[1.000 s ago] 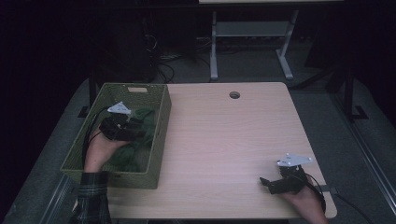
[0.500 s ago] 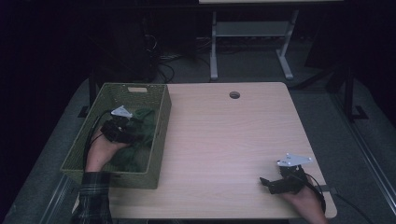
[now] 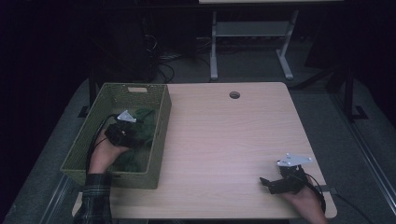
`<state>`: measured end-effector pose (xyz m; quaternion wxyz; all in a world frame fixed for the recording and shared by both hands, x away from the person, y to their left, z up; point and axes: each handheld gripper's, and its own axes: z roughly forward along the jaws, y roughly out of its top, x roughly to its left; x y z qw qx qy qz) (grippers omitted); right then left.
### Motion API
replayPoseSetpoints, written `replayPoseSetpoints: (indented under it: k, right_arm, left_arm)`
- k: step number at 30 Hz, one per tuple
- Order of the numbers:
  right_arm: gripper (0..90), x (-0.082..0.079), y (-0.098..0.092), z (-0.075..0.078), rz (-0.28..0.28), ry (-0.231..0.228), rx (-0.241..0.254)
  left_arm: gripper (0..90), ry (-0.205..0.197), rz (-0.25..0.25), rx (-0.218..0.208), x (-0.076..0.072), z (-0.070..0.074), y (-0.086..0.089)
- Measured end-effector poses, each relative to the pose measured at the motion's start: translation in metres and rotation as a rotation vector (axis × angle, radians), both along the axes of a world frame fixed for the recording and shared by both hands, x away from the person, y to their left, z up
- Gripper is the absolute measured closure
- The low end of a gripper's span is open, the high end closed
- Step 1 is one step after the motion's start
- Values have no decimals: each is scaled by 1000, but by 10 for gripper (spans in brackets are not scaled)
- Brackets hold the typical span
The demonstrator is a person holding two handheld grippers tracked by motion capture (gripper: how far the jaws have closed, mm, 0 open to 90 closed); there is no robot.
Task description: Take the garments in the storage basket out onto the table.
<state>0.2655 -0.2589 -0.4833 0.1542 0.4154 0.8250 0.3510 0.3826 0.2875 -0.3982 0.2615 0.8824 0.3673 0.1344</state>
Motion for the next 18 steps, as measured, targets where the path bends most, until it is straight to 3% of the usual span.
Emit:
replayPoseSetpoints:
  k: [6, 18]
  right_arm:
    - [22, 0, 0, 0, 0, 0, 0]
    - [22, 0, 0, 0, -6, 4, 3]
  left_arm:
    - [369, 25, 26, 43, 2, -7, 0]
    - [402, 61, 44, 81, 7, -12, -1]
